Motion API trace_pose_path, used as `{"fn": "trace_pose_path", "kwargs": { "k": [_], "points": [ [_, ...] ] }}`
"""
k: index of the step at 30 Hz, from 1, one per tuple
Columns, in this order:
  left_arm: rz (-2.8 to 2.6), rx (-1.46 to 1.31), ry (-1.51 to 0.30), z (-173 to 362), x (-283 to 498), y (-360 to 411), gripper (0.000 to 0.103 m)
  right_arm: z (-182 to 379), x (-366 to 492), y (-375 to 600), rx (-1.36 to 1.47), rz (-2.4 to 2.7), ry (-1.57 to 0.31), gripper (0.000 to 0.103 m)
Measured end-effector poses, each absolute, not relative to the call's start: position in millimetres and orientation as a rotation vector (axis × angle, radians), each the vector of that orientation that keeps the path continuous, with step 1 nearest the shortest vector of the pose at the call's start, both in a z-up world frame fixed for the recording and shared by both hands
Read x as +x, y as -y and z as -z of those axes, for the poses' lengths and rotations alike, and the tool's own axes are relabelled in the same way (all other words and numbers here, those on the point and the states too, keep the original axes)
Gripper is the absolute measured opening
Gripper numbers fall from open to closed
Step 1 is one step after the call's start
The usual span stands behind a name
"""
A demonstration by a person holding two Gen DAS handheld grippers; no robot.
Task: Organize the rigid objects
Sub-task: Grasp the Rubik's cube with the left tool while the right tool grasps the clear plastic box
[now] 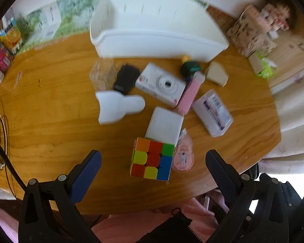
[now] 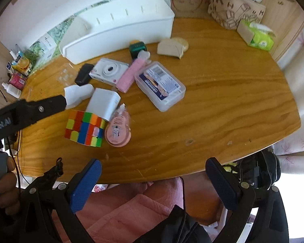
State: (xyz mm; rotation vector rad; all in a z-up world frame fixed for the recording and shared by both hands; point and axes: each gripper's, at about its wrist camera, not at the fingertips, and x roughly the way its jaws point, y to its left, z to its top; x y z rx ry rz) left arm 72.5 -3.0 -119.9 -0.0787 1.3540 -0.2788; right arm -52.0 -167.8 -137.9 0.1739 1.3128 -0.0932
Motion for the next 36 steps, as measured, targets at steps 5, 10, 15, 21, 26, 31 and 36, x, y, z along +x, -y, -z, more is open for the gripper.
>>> {"fn": "trace_pose_path", "kwargs": {
  "k": [5, 10, 15, 21, 26, 31, 36],
  "points": [
    [0.178, -0.050, -1.511, 151, 80, 9, 0.101, 151, -42, 177, 0.168, 0.076, -1.365, 0.103],
    [0.115, -0.080, -1.614, 172, 84, 7, 0.101, 164, -28, 187, 0.163, 0.048, -1.423, 0.103],
    [0.055, -0.123, -1.674, 185, 89, 5, 0.101, 175, -8, 192, 0.133, -0.005, -1.473, 0.103],
    [-0.010, -0.191, -1.739, 200, 92, 1, 0.096, 184, 23, 197, 0.069, -0.048, -1.495, 0.103],
    [-0.066, -0.257, -1.746, 208, 96, -9, 0.090, 191, 44, 197, 0.018, -0.077, -1.509, 0.103],
    [-0.107, -0.298, -1.764, 219, 102, -15, 0.084, 196, 65, 198, -0.016, -0.116, -1.516, 0.103],
    [-0.144, -0.327, -1.767, 224, 107, -6, 0.078, 200, 80, 193, -0.038, -0.177, -1.531, 0.097]
  ]
}}
